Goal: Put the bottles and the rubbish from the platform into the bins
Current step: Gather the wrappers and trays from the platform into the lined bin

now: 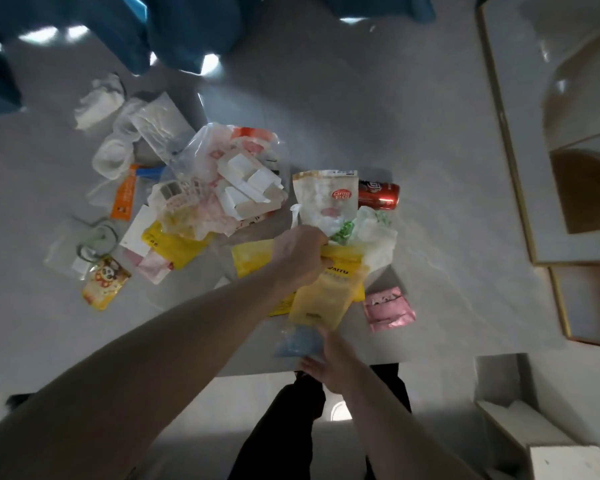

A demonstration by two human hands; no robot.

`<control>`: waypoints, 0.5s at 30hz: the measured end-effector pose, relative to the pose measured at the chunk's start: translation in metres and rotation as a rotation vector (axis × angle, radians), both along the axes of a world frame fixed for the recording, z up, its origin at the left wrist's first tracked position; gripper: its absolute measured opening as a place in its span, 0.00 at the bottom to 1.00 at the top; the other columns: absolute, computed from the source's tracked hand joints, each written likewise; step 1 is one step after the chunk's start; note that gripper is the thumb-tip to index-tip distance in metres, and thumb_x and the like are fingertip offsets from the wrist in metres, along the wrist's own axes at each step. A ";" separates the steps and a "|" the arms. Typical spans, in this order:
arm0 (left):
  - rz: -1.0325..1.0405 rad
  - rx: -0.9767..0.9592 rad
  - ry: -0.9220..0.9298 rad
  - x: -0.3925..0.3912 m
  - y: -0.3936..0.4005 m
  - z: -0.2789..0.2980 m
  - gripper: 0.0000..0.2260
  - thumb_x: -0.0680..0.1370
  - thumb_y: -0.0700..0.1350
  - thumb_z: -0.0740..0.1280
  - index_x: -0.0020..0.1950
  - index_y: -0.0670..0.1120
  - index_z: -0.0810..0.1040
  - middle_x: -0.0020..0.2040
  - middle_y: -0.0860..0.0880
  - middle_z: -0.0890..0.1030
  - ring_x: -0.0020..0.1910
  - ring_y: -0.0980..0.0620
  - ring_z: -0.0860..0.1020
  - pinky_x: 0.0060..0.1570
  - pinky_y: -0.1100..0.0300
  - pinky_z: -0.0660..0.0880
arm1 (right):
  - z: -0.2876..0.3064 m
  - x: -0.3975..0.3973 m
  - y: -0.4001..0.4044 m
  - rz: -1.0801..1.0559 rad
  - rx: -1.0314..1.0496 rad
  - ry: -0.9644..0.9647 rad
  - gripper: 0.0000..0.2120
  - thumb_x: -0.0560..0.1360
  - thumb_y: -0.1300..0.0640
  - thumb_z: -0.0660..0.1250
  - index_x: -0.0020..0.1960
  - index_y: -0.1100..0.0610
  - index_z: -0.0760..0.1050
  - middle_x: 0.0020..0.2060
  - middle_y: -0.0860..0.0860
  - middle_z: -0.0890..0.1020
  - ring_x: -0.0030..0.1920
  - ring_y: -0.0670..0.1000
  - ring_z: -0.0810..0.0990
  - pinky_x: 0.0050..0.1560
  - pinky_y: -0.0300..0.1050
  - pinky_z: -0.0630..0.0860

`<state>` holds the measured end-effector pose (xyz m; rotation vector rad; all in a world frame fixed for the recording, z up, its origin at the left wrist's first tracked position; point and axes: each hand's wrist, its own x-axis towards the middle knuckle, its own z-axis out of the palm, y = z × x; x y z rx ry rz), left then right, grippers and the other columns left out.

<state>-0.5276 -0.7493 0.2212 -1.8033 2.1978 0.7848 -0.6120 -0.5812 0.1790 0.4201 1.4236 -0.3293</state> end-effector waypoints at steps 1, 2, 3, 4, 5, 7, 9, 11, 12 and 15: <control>0.009 -0.024 0.016 0.006 0.001 0.009 0.14 0.73 0.58 0.75 0.49 0.50 0.84 0.47 0.49 0.83 0.48 0.45 0.81 0.40 0.57 0.71 | -0.002 -0.004 -0.003 0.018 -0.047 0.011 0.15 0.79 0.45 0.69 0.55 0.57 0.77 0.49 0.56 0.81 0.41 0.54 0.80 0.33 0.44 0.79; 0.020 -0.048 0.035 0.013 0.002 0.019 0.13 0.73 0.59 0.75 0.48 0.50 0.84 0.45 0.50 0.82 0.47 0.45 0.81 0.39 0.57 0.70 | 0.000 -0.007 -0.006 0.053 -0.100 0.036 0.15 0.80 0.46 0.68 0.56 0.57 0.77 0.48 0.56 0.82 0.40 0.53 0.80 0.29 0.41 0.77; 0.042 -0.070 0.052 0.020 0.004 0.031 0.13 0.73 0.59 0.75 0.48 0.50 0.84 0.45 0.50 0.82 0.47 0.46 0.81 0.39 0.57 0.70 | 0.002 -0.012 -0.008 0.100 -0.140 0.084 0.16 0.80 0.46 0.68 0.56 0.58 0.78 0.47 0.56 0.82 0.38 0.52 0.80 0.27 0.40 0.75; 0.072 -0.096 0.067 0.028 0.006 0.044 0.14 0.72 0.60 0.75 0.48 0.51 0.84 0.45 0.51 0.83 0.47 0.46 0.81 0.39 0.57 0.71 | 0.007 -0.018 -0.010 0.168 -0.168 0.157 0.18 0.79 0.45 0.69 0.56 0.60 0.79 0.46 0.57 0.83 0.37 0.52 0.80 0.27 0.39 0.76; 0.105 -0.123 0.081 0.037 0.009 0.056 0.14 0.72 0.60 0.75 0.49 0.52 0.84 0.45 0.51 0.83 0.47 0.46 0.81 0.40 0.56 0.72 | 0.011 -0.027 -0.011 0.247 -0.201 0.237 0.21 0.77 0.43 0.70 0.56 0.61 0.79 0.47 0.57 0.83 0.37 0.52 0.81 0.29 0.41 0.79; 0.165 -0.175 0.111 0.054 0.016 0.081 0.15 0.71 0.61 0.75 0.50 0.54 0.84 0.45 0.52 0.84 0.46 0.47 0.81 0.40 0.56 0.75 | 0.029 -0.050 -0.015 0.407 -0.287 0.419 0.26 0.73 0.39 0.72 0.60 0.58 0.78 0.52 0.55 0.83 0.41 0.53 0.84 0.37 0.49 0.84; 0.226 -0.185 0.136 0.070 0.026 0.100 0.14 0.71 0.61 0.75 0.47 0.53 0.85 0.45 0.53 0.84 0.44 0.48 0.81 0.40 0.56 0.74 | 0.049 -0.077 -0.018 0.578 -0.384 0.620 0.34 0.68 0.32 0.71 0.65 0.54 0.76 0.56 0.52 0.83 0.49 0.54 0.84 0.50 0.52 0.83; 0.273 -0.176 0.154 0.082 0.036 0.112 0.13 0.72 0.62 0.75 0.46 0.53 0.86 0.43 0.54 0.82 0.44 0.48 0.80 0.40 0.55 0.76 | 0.064 -0.103 -0.022 0.637 -0.433 0.739 0.35 0.67 0.33 0.74 0.65 0.53 0.74 0.56 0.51 0.83 0.53 0.53 0.82 0.54 0.47 0.77; 0.299 -0.179 0.167 0.087 0.041 0.117 0.13 0.72 0.61 0.75 0.45 0.53 0.86 0.42 0.55 0.81 0.44 0.48 0.80 0.39 0.54 0.76 | 0.067 -0.113 -0.025 0.652 -0.430 0.746 0.34 0.67 0.35 0.76 0.66 0.53 0.73 0.56 0.51 0.83 0.54 0.52 0.82 0.53 0.45 0.75; 0.385 -0.185 0.181 0.095 0.055 0.123 0.12 0.71 0.60 0.76 0.43 0.53 0.86 0.41 0.57 0.79 0.40 0.51 0.79 0.37 0.56 0.75 | 0.050 -0.133 -0.034 0.748 -0.378 0.768 0.39 0.70 0.39 0.76 0.72 0.57 0.68 0.63 0.57 0.80 0.62 0.57 0.79 0.58 0.46 0.73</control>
